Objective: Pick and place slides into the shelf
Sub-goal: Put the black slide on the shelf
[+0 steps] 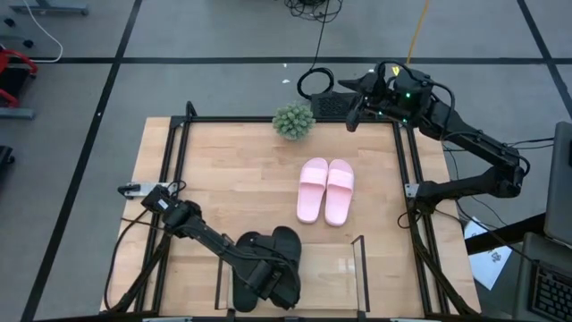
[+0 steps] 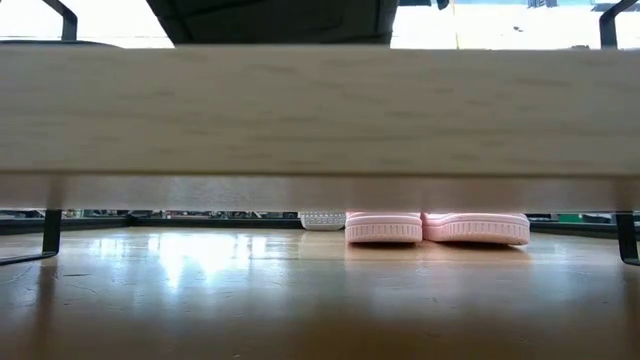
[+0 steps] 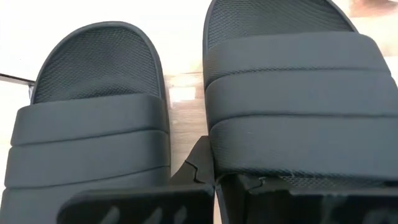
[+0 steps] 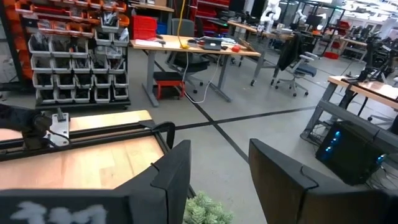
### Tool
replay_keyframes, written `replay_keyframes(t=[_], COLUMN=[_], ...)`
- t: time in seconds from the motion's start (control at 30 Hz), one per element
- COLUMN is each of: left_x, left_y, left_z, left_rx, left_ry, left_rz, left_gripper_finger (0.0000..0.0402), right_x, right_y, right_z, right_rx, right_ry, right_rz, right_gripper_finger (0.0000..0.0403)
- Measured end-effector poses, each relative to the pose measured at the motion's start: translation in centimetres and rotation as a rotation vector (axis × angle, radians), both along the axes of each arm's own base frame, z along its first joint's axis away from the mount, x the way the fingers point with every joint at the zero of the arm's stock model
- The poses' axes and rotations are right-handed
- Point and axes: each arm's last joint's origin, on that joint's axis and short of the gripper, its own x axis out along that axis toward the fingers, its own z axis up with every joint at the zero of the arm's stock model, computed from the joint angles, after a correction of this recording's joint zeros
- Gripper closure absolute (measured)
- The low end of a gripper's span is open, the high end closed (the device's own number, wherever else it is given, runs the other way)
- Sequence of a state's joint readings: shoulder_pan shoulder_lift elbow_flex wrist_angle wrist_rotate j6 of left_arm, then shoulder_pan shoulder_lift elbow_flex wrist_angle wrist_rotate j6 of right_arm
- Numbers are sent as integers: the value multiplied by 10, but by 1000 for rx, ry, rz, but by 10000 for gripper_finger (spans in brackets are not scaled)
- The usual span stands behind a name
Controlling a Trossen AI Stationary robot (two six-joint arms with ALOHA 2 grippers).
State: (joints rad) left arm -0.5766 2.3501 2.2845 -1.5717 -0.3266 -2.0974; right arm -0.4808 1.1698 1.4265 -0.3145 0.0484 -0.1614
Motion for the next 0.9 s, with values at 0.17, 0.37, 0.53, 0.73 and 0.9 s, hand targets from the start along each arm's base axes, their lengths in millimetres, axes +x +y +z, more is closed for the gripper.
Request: replay_keyframes(t=[0.17, 0.37, 0.53, 0.73, 0.9], left_x=[-1, -1, -3, -5, -4], left_y=[-3, -8, -6, -7, -6], left_z=[-4, -10, -17, -21, -21], left_rx=[-5, -15, -6, 2, 0], left_ry=[10, 30, 53, 59, 61], left_rz=[0, 6, 31, 46, 46], left_gripper_finger=[401, 401, 401, 401, 402], right_x=[0, 0, 0, 0, 0], right_y=[0, 0, 0, 0, 0], right_z=[0, 0, 0, 0, 0], right_rx=[-1, -7, -8, -8, -8], right_ry=[-2, 0, 1, 1, 1], right_rz=[0, 1, 1, 2, 2], right_gripper_finger=[250, 250, 250, 250, 250])
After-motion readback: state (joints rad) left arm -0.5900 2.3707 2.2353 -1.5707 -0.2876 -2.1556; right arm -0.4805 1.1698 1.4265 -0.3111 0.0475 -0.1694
